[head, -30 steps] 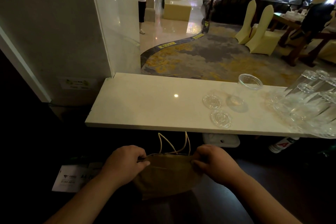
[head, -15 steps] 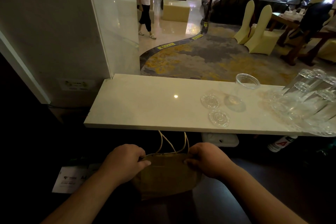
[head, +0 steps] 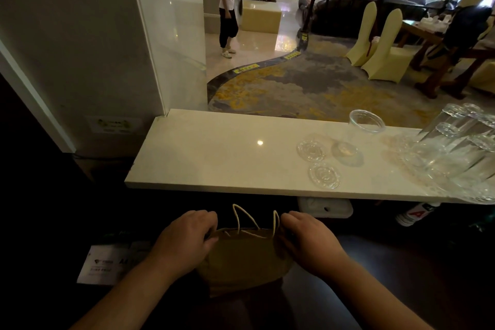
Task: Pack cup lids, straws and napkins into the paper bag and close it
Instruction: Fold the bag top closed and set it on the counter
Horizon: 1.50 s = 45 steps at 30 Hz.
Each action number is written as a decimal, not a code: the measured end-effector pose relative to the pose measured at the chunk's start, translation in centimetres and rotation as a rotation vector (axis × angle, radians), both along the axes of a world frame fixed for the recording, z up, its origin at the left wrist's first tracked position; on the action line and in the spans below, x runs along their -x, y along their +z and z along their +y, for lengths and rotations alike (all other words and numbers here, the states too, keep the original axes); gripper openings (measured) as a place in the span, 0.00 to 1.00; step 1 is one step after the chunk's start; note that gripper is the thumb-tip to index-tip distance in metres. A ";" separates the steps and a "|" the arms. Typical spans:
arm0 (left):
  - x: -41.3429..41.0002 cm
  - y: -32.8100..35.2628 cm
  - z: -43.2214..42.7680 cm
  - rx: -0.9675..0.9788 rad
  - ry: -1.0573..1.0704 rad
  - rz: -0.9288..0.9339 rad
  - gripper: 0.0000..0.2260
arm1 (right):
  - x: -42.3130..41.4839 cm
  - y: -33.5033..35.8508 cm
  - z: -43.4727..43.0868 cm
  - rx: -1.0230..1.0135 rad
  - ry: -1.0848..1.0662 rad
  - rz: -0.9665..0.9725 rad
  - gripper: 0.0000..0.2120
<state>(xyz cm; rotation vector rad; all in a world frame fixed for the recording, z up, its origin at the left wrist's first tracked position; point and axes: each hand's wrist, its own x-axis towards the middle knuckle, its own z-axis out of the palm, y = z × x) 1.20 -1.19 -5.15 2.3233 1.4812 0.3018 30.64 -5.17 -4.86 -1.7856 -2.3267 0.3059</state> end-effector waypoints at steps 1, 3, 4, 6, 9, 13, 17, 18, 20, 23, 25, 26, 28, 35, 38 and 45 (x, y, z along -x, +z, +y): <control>0.0 -0.1 -0.1 -0.006 0.002 -0.005 0.12 | 0.0 -0.2 -0.1 -0.015 0.004 -0.011 0.06; 0.1 -0.3 -0.2 -0.017 0.009 0.011 0.13 | 0.0 -0.6 -0.1 -0.037 0.017 -0.034 0.06; 0.1 -0.3 -0.2 -0.015 0.011 0.028 0.13 | 0.0 -0.7 -0.1 -0.044 0.026 -0.046 0.06; 0.2 -0.6 -0.2 0.010 0.005 0.070 0.15 | 0.1 -0.8 -0.1 -0.050 0.054 -0.084 0.05; 0.3 -1.5 -0.3 0.047 -0.020 0.125 0.18 | 0.2 -1.3 -0.5 -0.034 0.097 -0.126 0.06; 0.3 -2.1 -0.4 0.076 -0.062 0.141 0.10 | -0.1 -1.9 -1.0 0.016 0.115 -0.162 0.08; 0.8 -2.3 -0.3 0.148 -0.063 0.140 0.16 | -0.2 -2.2 -1.2 0.018 0.142 -0.206 0.12; 1.0 -2.4 -0.3 0.162 -0.065 0.150 0.20 | -0.2 -2.2 -1.2 0.007 0.142 -0.210 0.12; 1.2 -2.4 -0.2 0.167 -0.069 0.160 0.25 | -0.3 -2.1 -1.2 -0.009 0.140 -0.215 0.12; 1.1 -2.3 0.0 0.119 -0.031 0.126 0.19 | -0.3 -1.9 -1.2 -0.005 0.147 -0.215 0.11; 1.1 -2.4 0.2 0.085 0.017 0.076 0.18 | -0.3 -1.9 -1.3 -0.002 0.158 -0.224 0.11; 1.0 -2.5 0.3 0.082 0.046 0.061 0.21 | -0.2 -1.9 -1.4 0.005 0.164 -0.226 0.11; 0.9 -2.6 0.6 0.121 0.110 0.062 0.29 | -0.2 -1.9 -1.5 0.019 0.174 -0.224 0.11; 0.9 -3.3 1.6 0.176 0.110 0.130 0.13 | 0.8 -1.7 -1.4 0.082 0.233 -0.201 0.12; 1.0 -3.9 1.6 0.185 0.102 0.091 0.10 | 2.9 -1.0 -0.7 0.007 0.228 -0.174 0.11; 1.3 -4.1 1.3 0.166 0.084 0.084 0.05 | 12.0 -0.6 3.2 0.052 0.310 -0.139 0.16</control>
